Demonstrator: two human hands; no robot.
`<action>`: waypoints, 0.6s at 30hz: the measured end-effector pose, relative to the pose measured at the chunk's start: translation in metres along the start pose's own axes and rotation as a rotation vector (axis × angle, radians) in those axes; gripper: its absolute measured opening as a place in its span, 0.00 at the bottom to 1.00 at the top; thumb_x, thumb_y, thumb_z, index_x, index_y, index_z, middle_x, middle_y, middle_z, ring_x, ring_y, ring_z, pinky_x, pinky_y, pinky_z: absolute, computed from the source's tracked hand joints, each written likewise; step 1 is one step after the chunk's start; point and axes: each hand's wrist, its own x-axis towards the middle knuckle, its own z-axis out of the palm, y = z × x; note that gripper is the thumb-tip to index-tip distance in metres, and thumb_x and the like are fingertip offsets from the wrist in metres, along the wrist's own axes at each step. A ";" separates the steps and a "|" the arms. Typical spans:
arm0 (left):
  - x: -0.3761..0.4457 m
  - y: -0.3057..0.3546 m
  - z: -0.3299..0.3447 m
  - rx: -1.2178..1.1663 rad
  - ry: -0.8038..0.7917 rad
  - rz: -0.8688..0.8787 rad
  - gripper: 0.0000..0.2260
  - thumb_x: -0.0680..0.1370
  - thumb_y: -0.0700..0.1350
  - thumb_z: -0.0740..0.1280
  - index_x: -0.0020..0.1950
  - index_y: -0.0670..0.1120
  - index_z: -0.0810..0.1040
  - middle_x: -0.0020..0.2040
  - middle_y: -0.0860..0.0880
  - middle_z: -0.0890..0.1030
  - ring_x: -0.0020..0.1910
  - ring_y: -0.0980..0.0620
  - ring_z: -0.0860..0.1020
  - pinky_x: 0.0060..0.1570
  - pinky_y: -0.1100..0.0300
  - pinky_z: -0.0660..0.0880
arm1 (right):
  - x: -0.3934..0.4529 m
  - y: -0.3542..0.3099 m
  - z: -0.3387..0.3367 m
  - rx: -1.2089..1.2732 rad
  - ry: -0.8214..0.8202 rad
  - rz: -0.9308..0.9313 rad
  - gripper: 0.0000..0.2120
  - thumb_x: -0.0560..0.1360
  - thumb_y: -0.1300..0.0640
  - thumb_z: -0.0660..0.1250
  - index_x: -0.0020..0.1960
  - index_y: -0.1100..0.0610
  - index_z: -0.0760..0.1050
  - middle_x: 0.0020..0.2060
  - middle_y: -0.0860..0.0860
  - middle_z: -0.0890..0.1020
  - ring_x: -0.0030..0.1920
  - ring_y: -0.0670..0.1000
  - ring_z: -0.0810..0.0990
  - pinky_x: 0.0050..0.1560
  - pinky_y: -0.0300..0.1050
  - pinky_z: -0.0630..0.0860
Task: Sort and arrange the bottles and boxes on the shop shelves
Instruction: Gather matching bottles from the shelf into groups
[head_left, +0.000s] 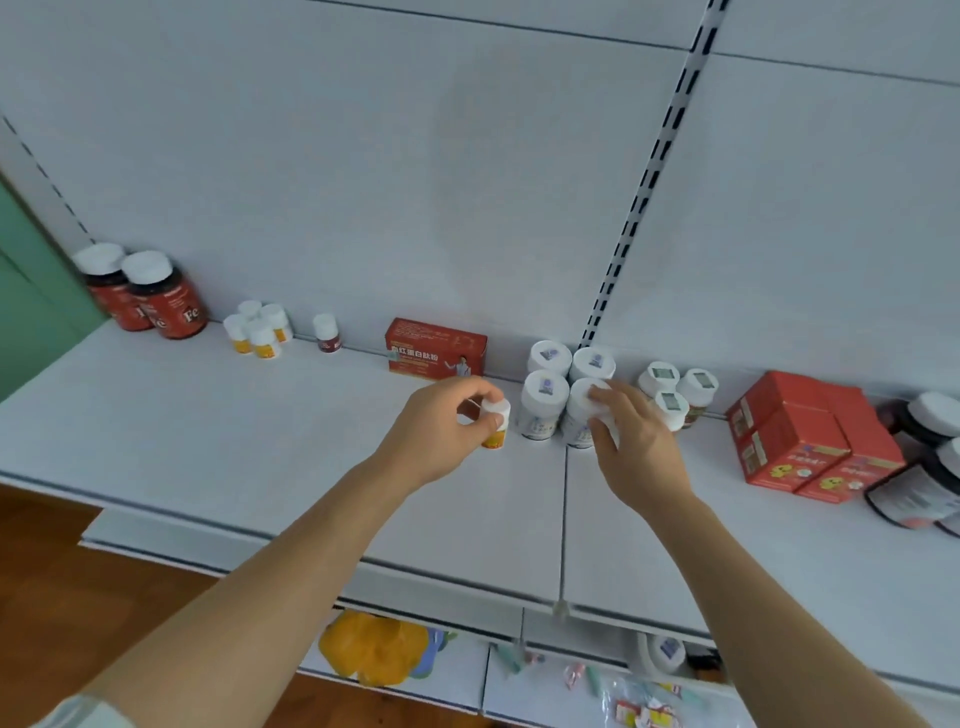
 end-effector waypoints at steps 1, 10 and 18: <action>0.002 -0.003 -0.003 -0.003 -0.006 0.011 0.08 0.76 0.45 0.71 0.53 0.53 0.80 0.51 0.59 0.81 0.48 0.66 0.78 0.44 0.74 0.71 | -0.001 -0.002 0.000 -0.019 -0.008 0.017 0.18 0.75 0.65 0.69 0.64 0.59 0.75 0.65 0.55 0.75 0.63 0.58 0.75 0.52 0.53 0.78; 0.014 -0.023 -0.031 0.026 0.022 0.080 0.13 0.75 0.43 0.71 0.59 0.51 0.79 0.53 0.58 0.79 0.50 0.59 0.79 0.51 0.59 0.79 | 0.018 -0.052 0.003 -0.155 0.140 -0.194 0.16 0.76 0.61 0.65 0.63 0.64 0.76 0.65 0.61 0.75 0.68 0.64 0.70 0.64 0.58 0.72; 0.008 -0.066 -0.081 0.214 0.053 0.026 0.17 0.76 0.44 0.70 0.64 0.49 0.78 0.60 0.53 0.78 0.54 0.54 0.78 0.56 0.56 0.77 | 0.042 -0.115 0.059 -0.022 0.070 -0.341 0.16 0.76 0.59 0.67 0.62 0.63 0.77 0.61 0.60 0.78 0.67 0.63 0.72 0.66 0.56 0.71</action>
